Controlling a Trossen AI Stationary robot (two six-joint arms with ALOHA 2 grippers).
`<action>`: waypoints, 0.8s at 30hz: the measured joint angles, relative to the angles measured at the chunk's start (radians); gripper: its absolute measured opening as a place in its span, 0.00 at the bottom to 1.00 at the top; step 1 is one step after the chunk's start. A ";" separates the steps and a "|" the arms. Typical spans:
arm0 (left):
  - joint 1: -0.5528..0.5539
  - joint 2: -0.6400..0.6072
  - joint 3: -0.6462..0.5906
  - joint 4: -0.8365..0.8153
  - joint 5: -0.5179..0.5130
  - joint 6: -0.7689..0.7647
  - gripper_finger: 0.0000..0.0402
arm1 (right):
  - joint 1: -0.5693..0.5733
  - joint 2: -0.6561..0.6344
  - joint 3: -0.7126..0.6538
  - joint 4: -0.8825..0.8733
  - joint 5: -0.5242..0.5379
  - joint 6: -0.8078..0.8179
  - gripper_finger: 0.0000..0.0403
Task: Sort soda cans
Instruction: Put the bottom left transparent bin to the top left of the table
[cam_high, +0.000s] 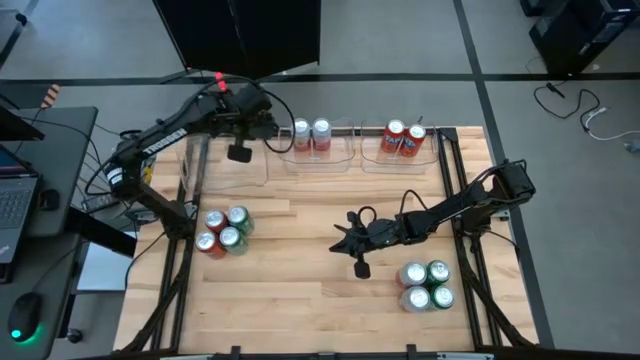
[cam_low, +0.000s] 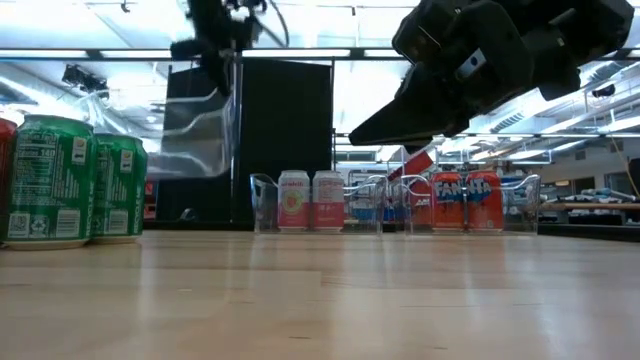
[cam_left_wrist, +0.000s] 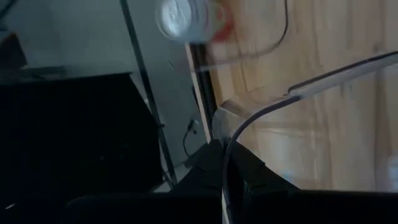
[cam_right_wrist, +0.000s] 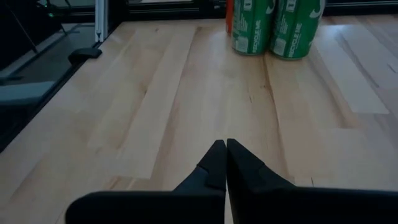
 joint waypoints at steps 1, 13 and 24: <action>0.012 -0.001 -0.029 0.016 0.000 0.017 0.00 | 0.000 0.000 0.000 0.002 0.000 -0.002 0.00; 0.090 -0.002 -0.310 0.256 0.095 0.128 0.00 | 0.000 0.000 0.000 0.008 0.000 0.004 0.00; 0.105 -0.004 -0.404 0.350 0.120 0.104 0.06 | 0.000 0.000 0.000 0.008 0.000 0.004 0.00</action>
